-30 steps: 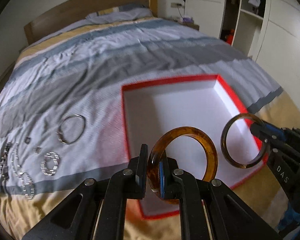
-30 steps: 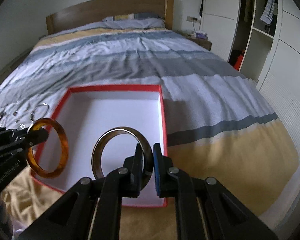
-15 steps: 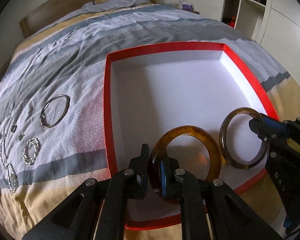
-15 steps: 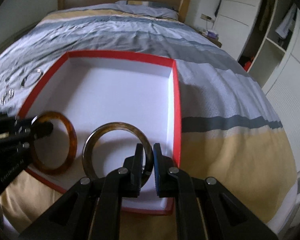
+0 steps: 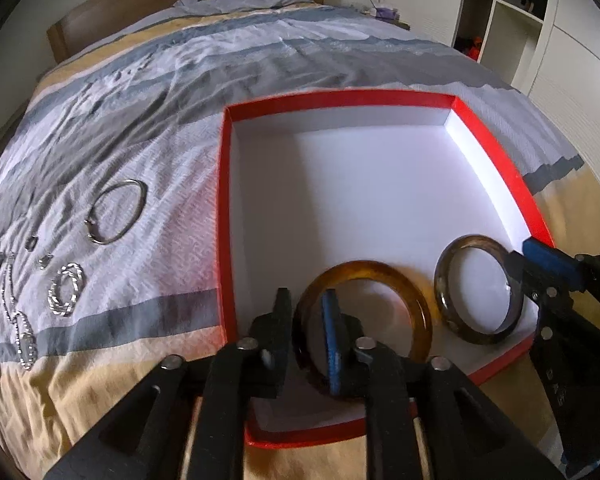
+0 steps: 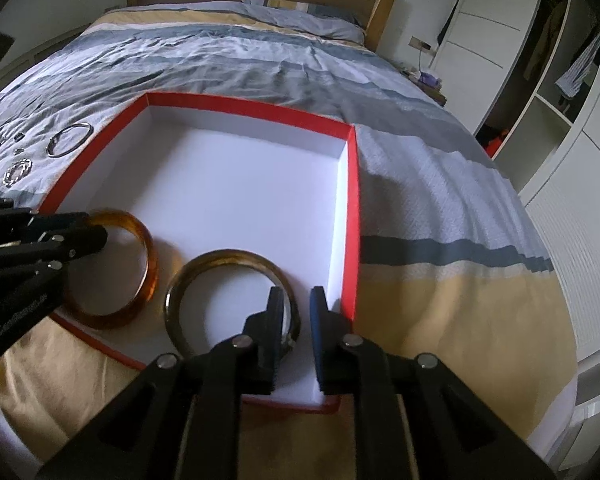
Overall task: Organize jewelry
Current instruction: 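Carry both bangles to the red box and release them inside with both tools, then withdraw both tools from the box back toward the jewelry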
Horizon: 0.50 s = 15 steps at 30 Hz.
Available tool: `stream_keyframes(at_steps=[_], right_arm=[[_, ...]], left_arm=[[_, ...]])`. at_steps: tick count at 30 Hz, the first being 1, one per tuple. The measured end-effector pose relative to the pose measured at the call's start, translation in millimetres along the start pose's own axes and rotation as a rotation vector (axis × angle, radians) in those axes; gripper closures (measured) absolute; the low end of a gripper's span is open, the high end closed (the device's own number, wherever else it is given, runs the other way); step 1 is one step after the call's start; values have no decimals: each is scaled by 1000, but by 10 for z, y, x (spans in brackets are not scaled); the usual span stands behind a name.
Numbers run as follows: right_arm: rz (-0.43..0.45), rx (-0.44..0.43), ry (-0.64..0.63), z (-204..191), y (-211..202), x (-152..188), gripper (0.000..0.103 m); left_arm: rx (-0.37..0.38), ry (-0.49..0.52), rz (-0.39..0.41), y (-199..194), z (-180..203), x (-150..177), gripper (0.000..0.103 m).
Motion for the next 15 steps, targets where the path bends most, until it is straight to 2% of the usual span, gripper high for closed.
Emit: stream_keyframes(at_steps=[1,5,7,15], right_arm=[[4,7,-2,16,-25,-14,75],[17,0,7,22,-136,-77,74],[25,14,13,46,-202,-109,73],[61,49,93,220,-666,-231,73]], left_arm=[[-2,-3,7,-25,-8,-18,74],[15,-17,11,-119,-12,-49,74],[5,-13,24,-201,-33,-65,66],[-5,-49,109,-753,-185,-190,65]])
Point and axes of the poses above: each gripper's, at about its wrist camera, not at the fingertips, and y roughly the way its jaws point, z to its right, x to its underside, the point moved 10 cm from there along y, roughly the way its jaws point, and after that the axes turned 15 degrees about z, right-handed, at the moved point
